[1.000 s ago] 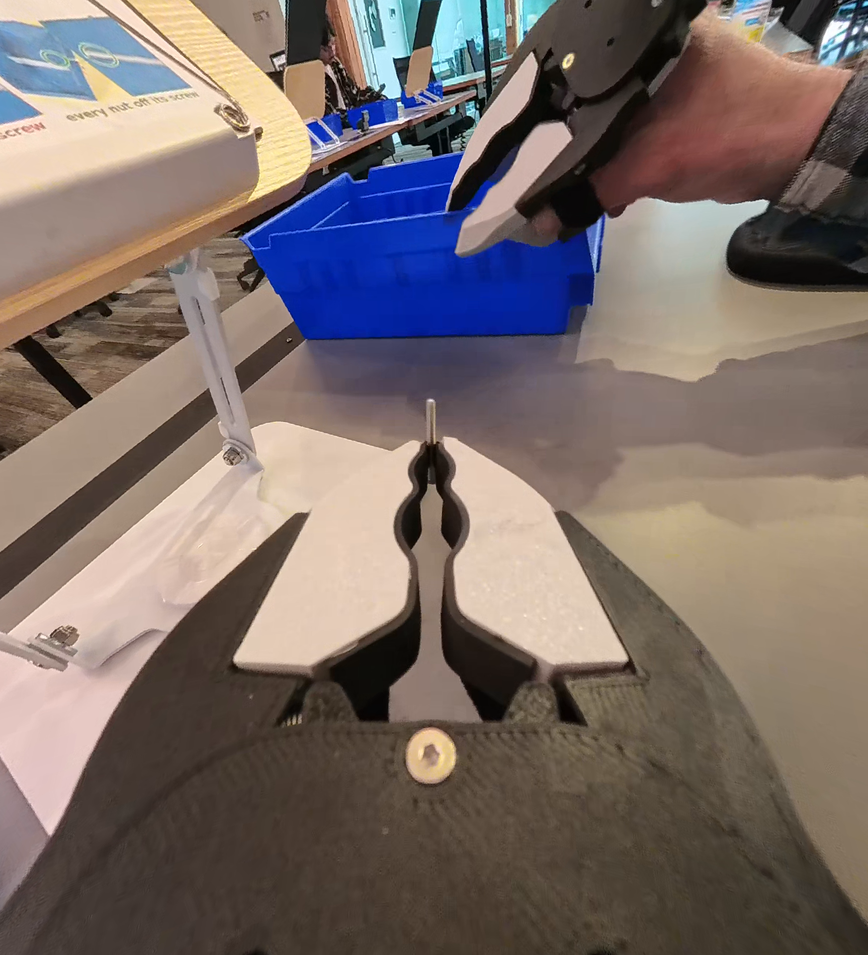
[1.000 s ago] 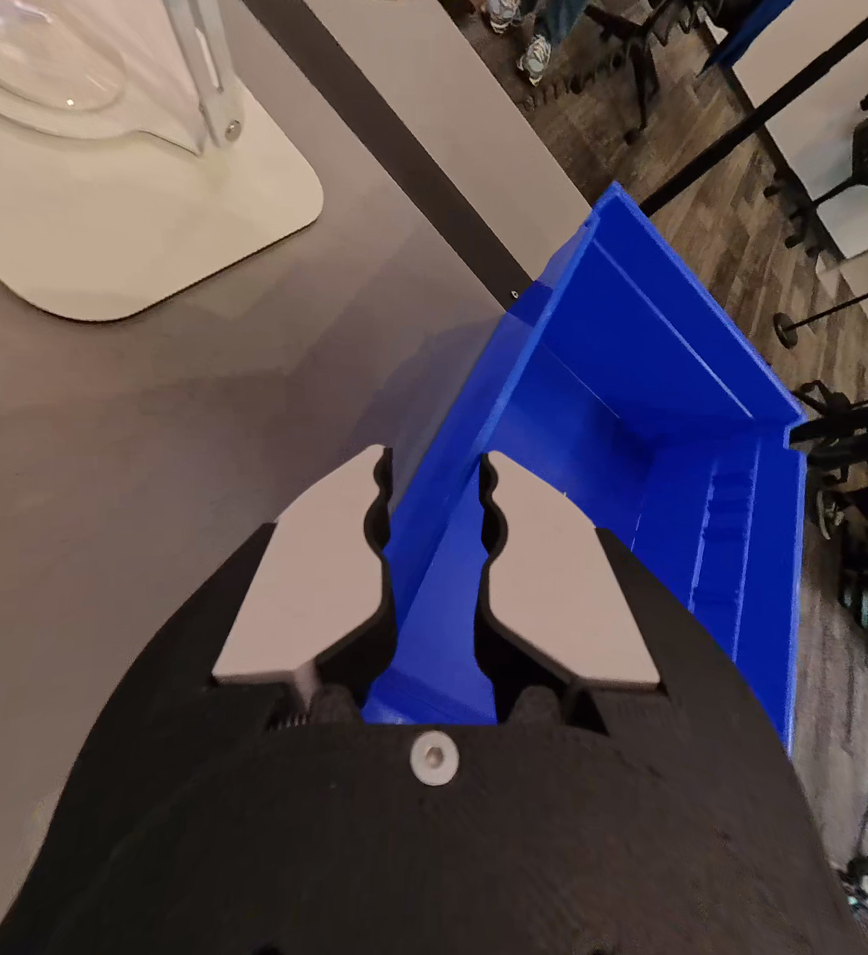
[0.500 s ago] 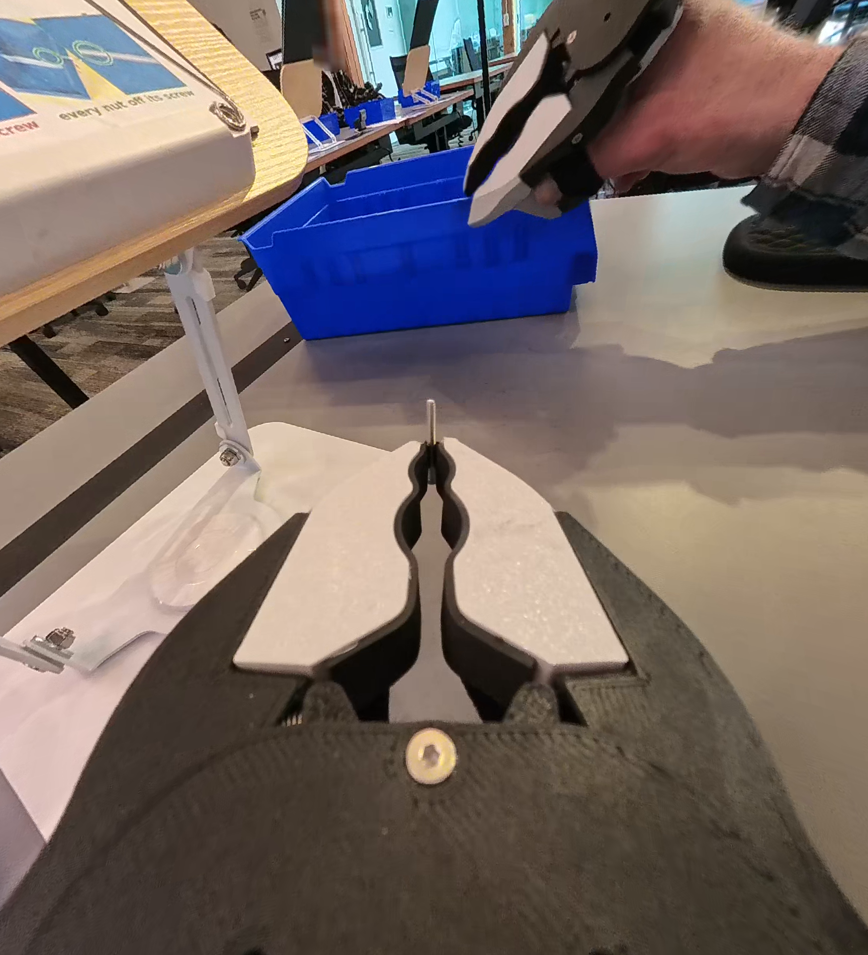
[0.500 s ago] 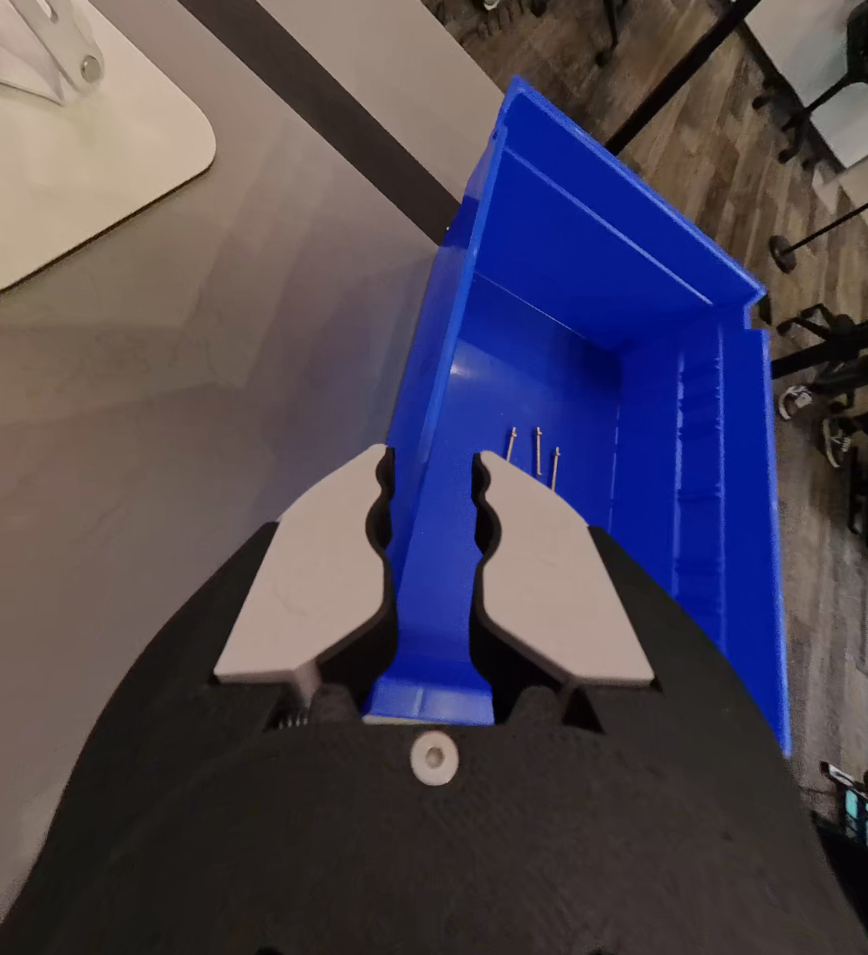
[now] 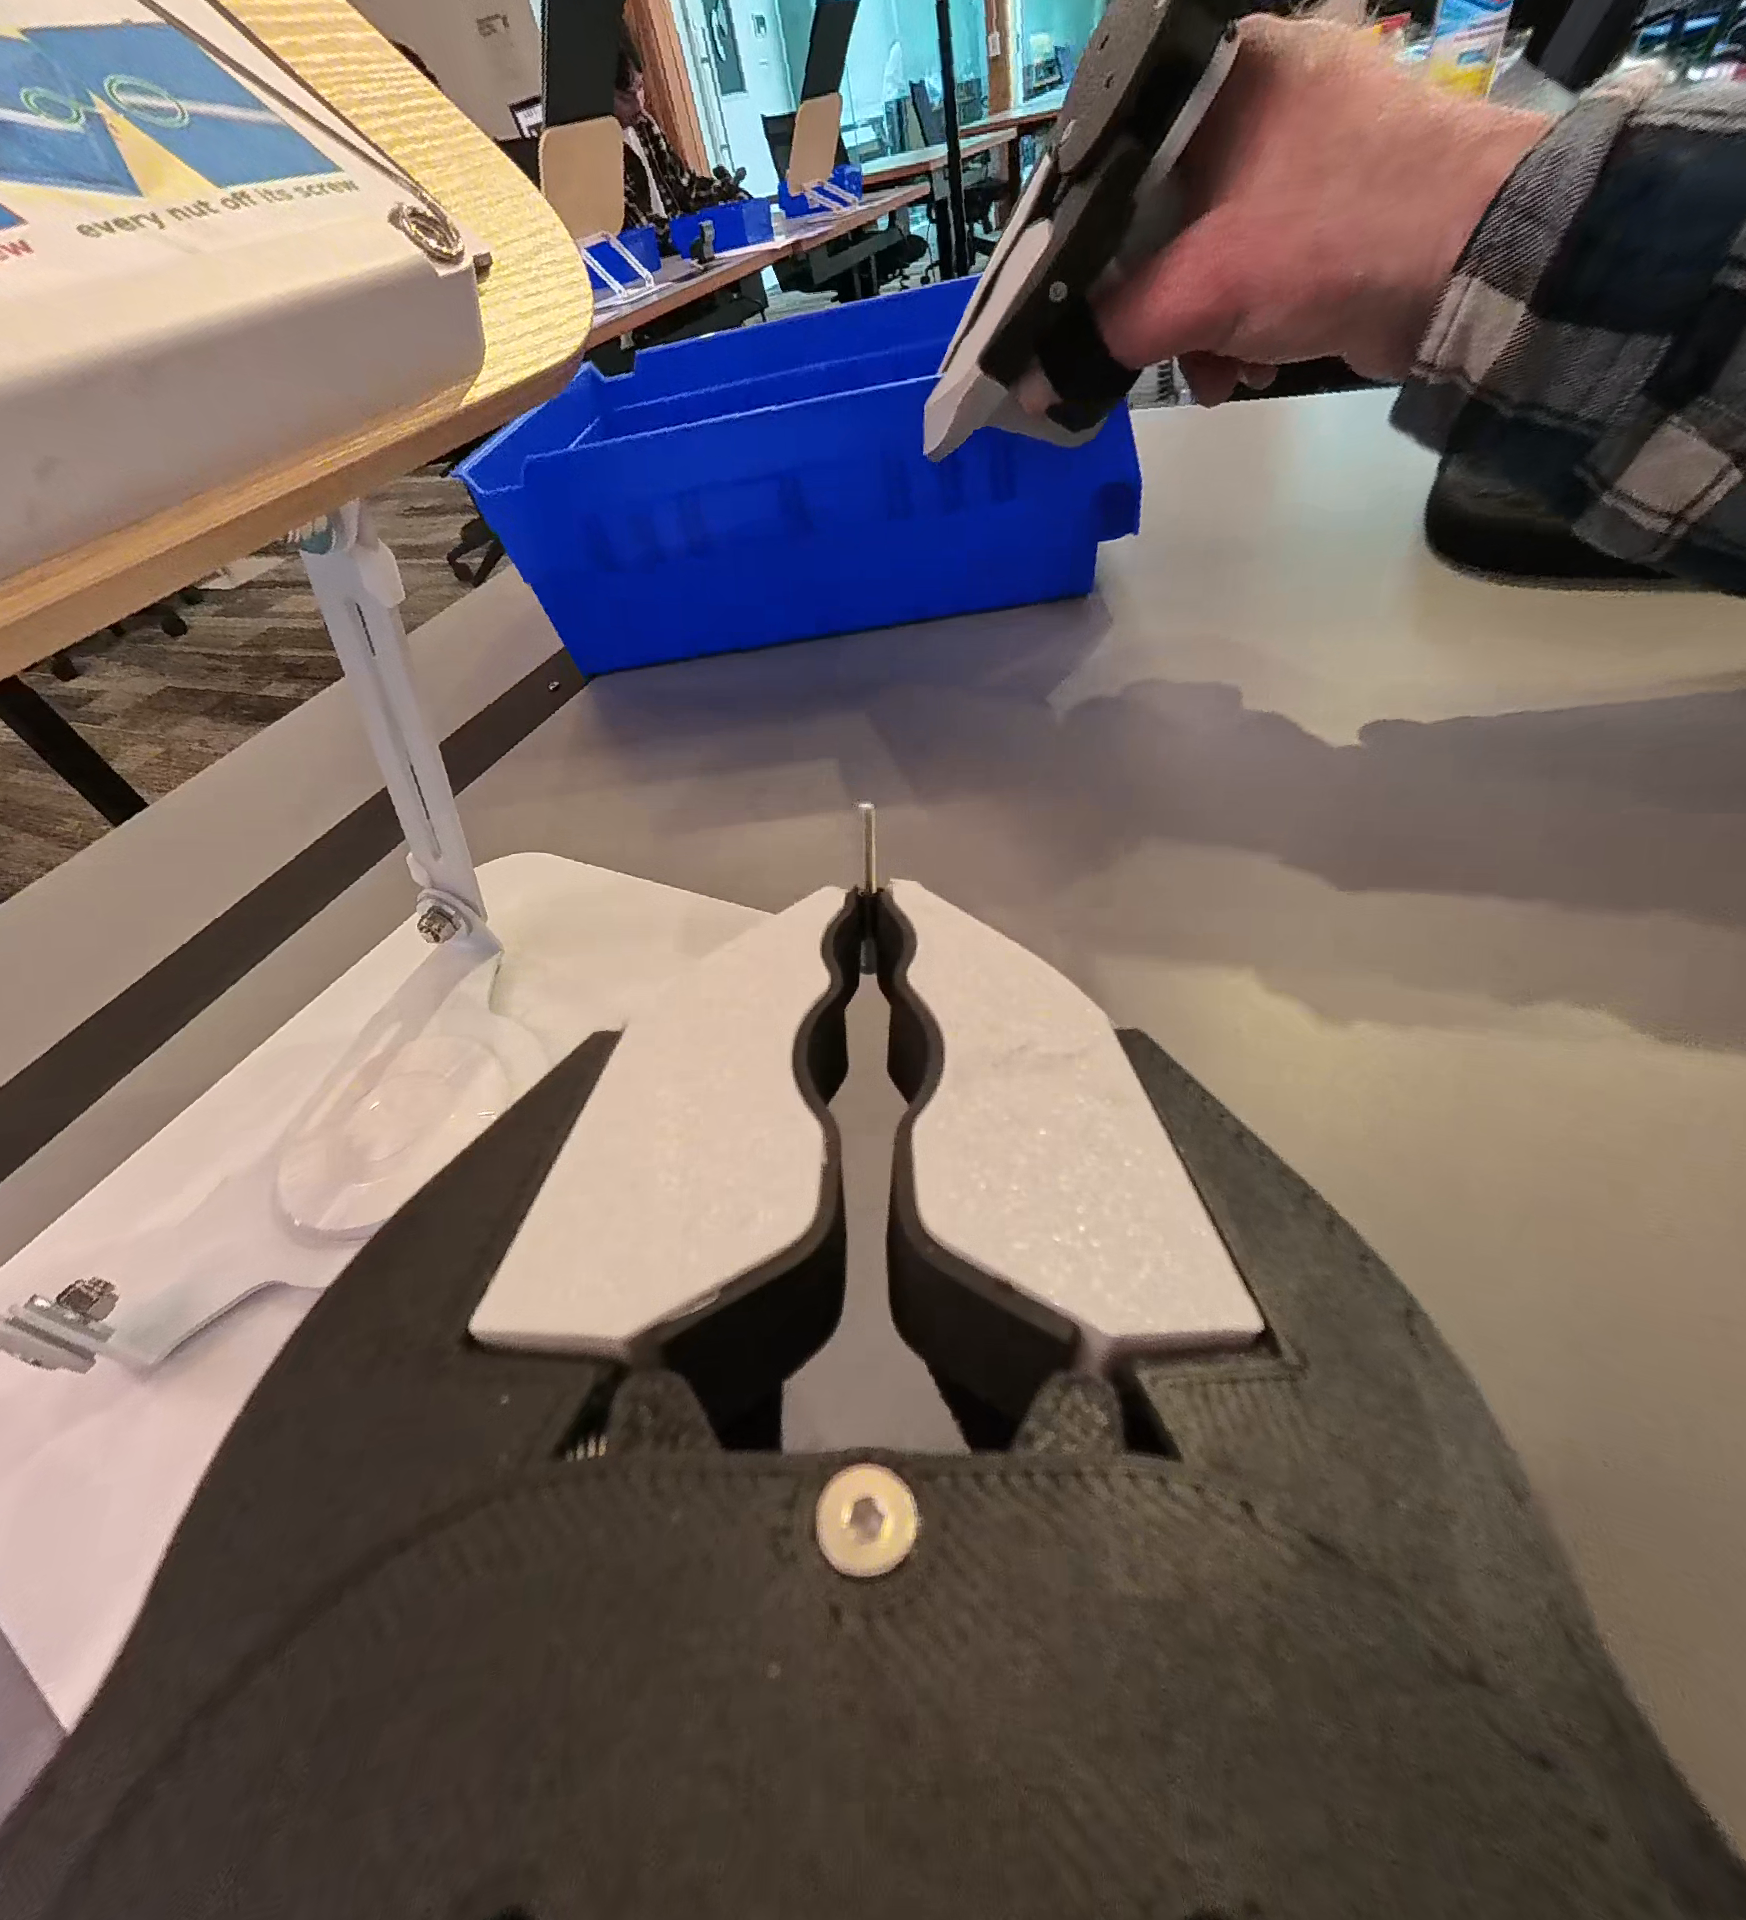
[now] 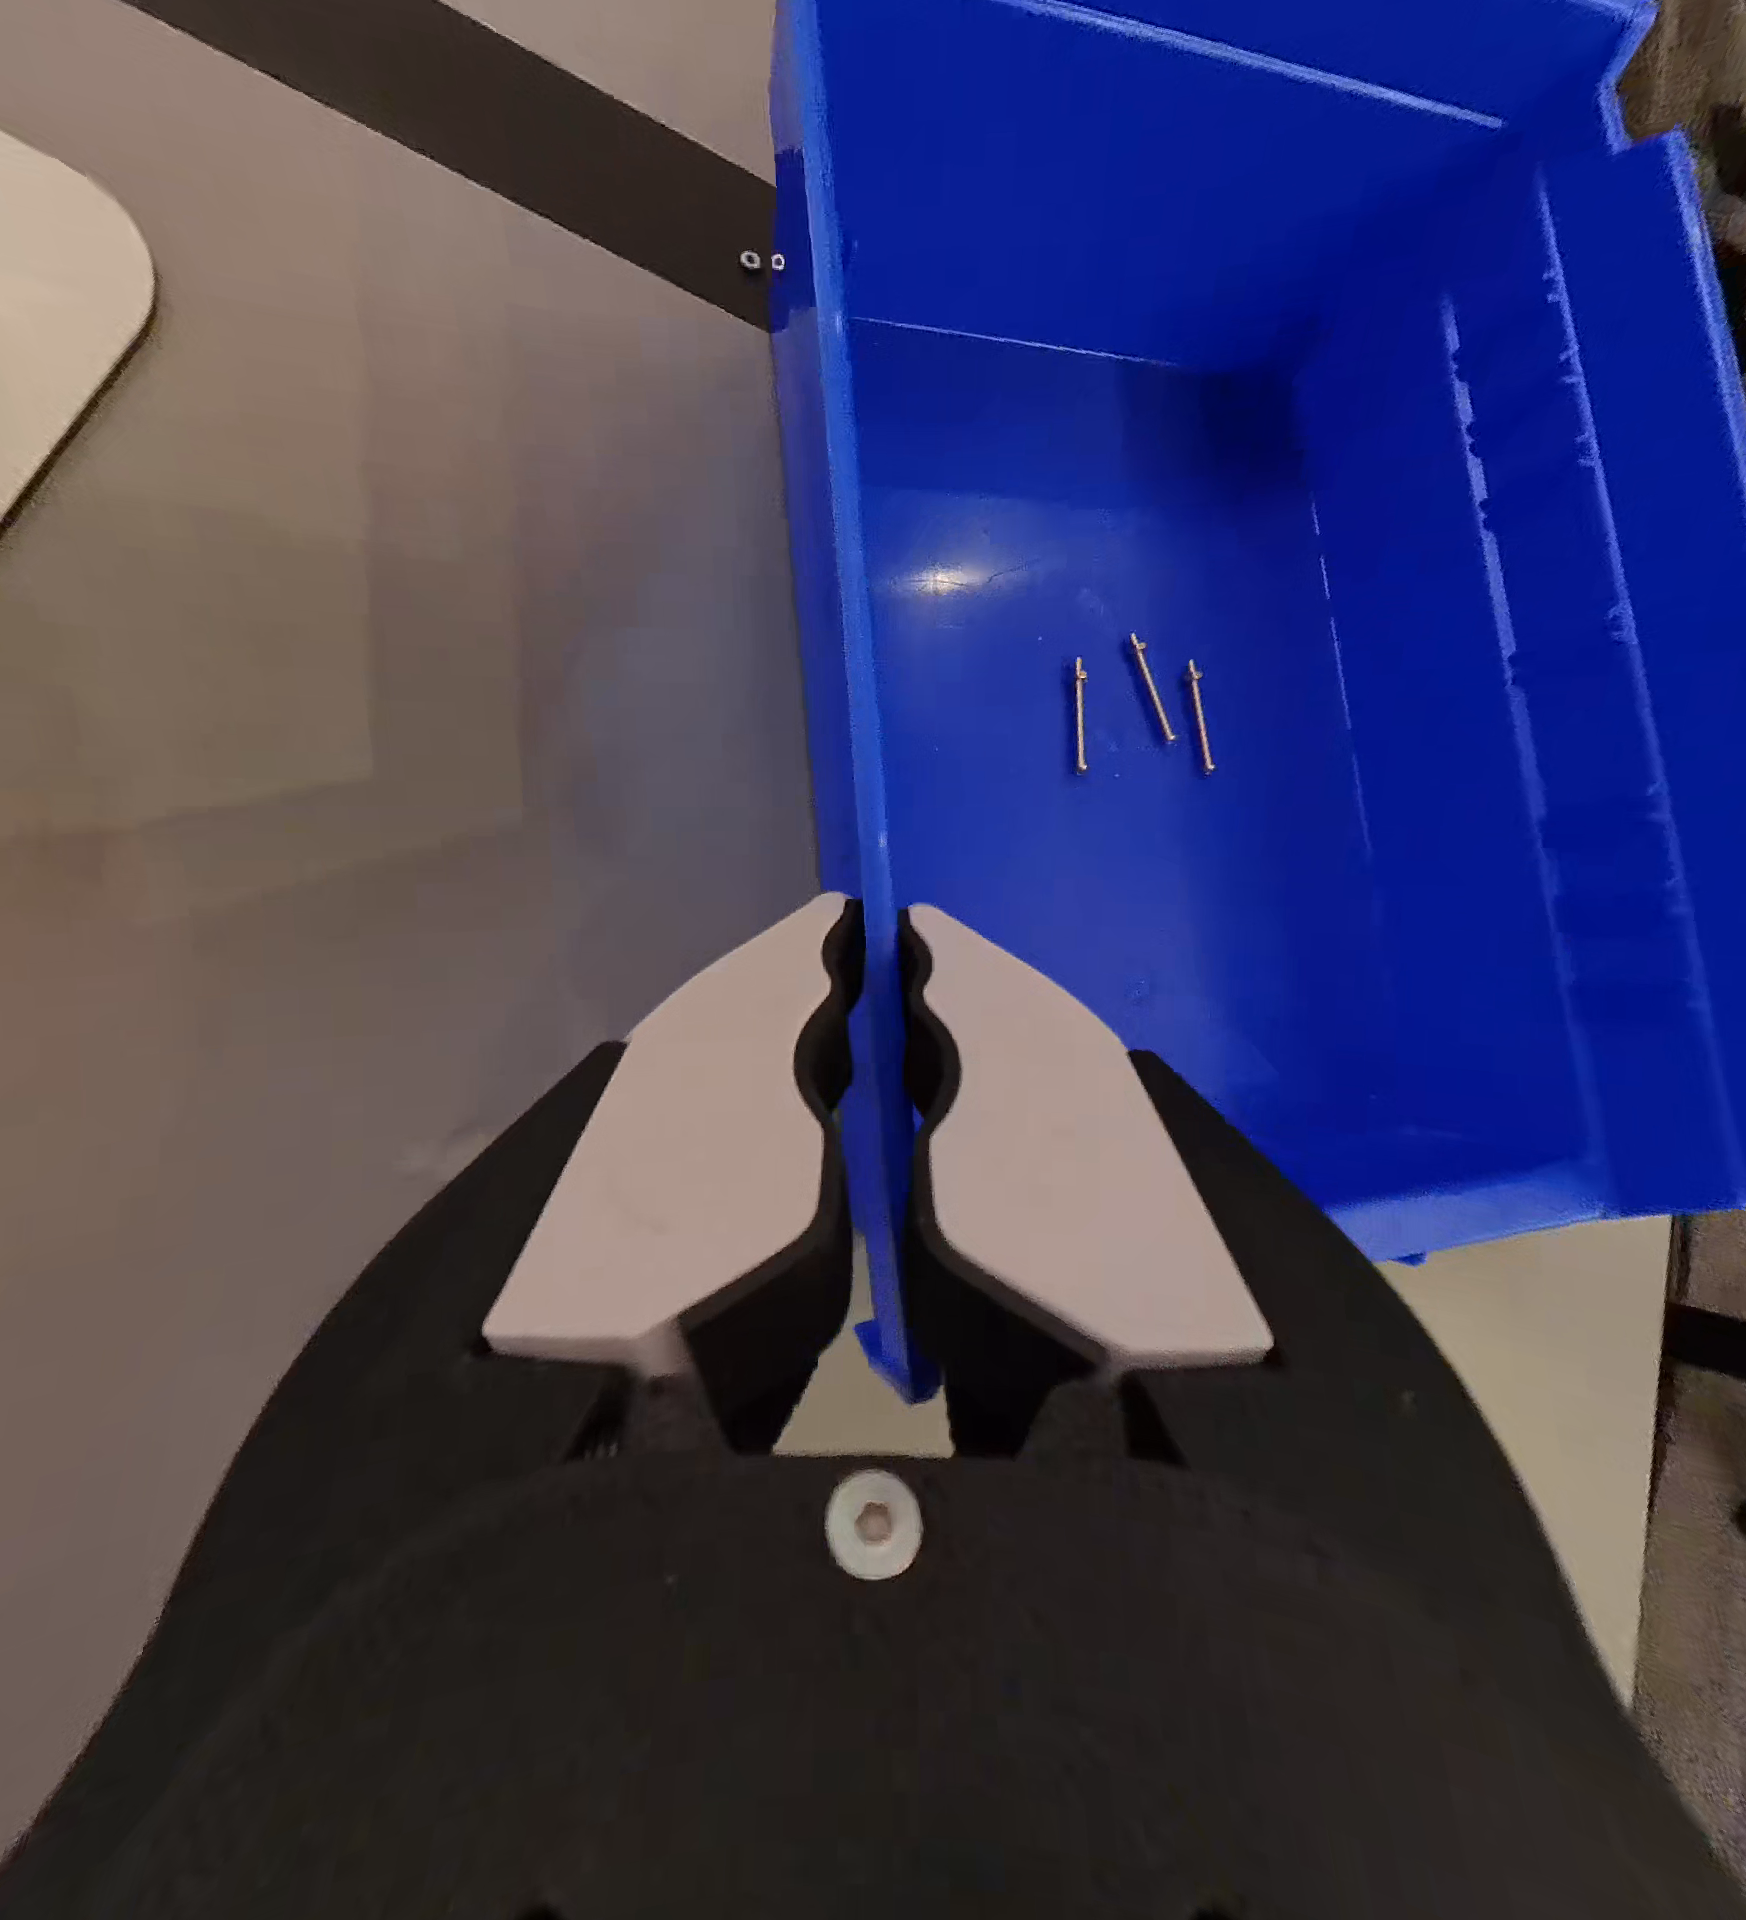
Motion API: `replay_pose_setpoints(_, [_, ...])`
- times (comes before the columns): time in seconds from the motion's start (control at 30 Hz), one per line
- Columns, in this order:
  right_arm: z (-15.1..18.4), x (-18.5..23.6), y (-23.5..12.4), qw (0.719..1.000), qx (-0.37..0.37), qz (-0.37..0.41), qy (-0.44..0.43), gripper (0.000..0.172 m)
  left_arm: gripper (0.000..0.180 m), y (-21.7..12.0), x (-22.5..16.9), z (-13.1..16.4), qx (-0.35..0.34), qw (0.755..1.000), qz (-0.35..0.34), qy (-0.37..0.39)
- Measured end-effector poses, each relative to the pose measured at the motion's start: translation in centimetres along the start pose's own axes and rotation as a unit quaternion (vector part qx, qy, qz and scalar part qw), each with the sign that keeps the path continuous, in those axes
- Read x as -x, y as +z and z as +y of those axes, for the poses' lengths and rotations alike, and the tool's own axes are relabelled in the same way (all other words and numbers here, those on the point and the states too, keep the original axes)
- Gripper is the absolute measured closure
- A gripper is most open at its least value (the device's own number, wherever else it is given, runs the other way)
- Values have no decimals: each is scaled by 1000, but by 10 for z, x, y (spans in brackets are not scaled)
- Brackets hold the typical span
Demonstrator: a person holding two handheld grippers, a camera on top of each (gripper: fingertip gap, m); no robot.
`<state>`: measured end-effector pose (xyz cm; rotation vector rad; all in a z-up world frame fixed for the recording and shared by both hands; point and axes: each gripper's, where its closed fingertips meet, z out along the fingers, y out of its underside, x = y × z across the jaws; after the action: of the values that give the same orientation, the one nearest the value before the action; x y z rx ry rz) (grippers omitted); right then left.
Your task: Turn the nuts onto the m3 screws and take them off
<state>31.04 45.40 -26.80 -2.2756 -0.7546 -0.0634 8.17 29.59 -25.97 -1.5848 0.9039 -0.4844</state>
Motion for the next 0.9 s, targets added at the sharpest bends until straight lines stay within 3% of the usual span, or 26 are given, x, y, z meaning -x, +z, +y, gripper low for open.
replay_pose_setpoints(0.27, [8,-31,3,996,1,50,73,166,179,0,-3,-2,-7,1000,10,-6])
replay_pose_setpoints(0.5, [-8,-23,10,994,-10,58,94,166,179,0,-7,-3,-8,1000,17,-6])
replay_pose_setpoints(0.53, [-13,-27,4,993,-27,75,87,159,179,-1,-7,-3,-8,1000,16,-7])
replay_pose_setpoints(0.57, [-21,-30,-9,991,-54,101,73,134,179,-1,-7,-2,-8,1000,15,-7])
replay_pose_setpoints(0.6, [-32,-26,-23,988,-84,114,53,126,179,-1,-6,-2,-8,1000,16,-9])
replay_pose_setpoints(0.7, [-71,30,-48,984,-169,52,-36,150,179,1,-6,-2,-7,1000,18,-10])
replay_pose_setpoints(0.73, [-78,48,-45,983,-181,15,-38,148,179,1,-7,-2,-6,1000,18,-8])
replay_pose_setpoints(0.8, [-90,77,-30,977,-201,-66,-6,148,179,1,-7,-2,-6,1000,18,-6])
replay_pose_setpoints(0.9, [-93,83,16,980,-184,-74,11,146,179,0,-7,-2,-6,1000,16,-5])
